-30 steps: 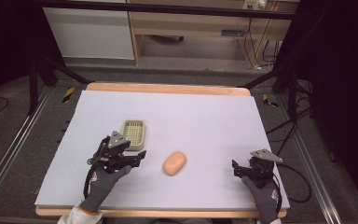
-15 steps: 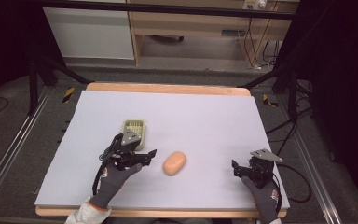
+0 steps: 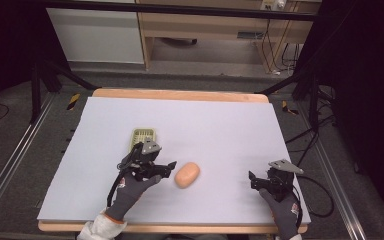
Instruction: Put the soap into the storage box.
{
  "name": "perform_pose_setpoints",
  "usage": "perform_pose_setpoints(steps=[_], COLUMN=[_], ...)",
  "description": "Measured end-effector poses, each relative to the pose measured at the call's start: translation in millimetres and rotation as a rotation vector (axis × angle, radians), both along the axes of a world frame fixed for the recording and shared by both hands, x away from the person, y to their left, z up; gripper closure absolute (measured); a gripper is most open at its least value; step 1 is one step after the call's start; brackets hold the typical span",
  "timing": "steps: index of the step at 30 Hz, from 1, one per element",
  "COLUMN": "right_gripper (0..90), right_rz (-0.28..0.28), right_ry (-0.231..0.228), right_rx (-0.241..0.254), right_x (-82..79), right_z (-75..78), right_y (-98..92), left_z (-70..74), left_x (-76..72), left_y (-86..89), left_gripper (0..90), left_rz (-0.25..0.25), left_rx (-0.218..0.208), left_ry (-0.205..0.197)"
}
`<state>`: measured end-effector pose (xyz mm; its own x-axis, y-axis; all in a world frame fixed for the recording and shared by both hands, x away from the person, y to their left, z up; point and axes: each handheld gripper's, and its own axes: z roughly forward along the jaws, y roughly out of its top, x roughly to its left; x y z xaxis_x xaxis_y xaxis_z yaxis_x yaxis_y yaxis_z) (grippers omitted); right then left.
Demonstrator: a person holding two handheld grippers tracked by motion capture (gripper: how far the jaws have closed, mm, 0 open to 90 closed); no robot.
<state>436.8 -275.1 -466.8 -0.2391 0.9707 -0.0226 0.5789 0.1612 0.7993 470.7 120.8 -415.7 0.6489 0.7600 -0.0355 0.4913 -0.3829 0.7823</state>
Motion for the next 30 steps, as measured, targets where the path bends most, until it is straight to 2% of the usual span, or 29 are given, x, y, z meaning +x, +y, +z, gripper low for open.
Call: perform_pose_setpoints(steps=[9,24,30], right_gripper=[6.9,6.9,6.9], right_rz=[0.003,0.001,0.001], right_ry=[0.003,0.005,0.005], right_rx=[-0.003,-0.007,-0.007], right_x=[0.8,1.1,1.1], right_z=[-0.5,-0.4,-0.2], right_y=[1.2,0.9,0.9], left_z=[-4.3,-7.9,-11.4], left_x=[4.6,9.0,10.8], left_y=[-12.2,-32.5,-39.6], left_gripper=[24.4,23.6,23.0], left_rz=[-0.019,-0.056,-0.073], left_rx=[0.040,0.079,0.101], left_ry=[0.019,0.031,0.052])
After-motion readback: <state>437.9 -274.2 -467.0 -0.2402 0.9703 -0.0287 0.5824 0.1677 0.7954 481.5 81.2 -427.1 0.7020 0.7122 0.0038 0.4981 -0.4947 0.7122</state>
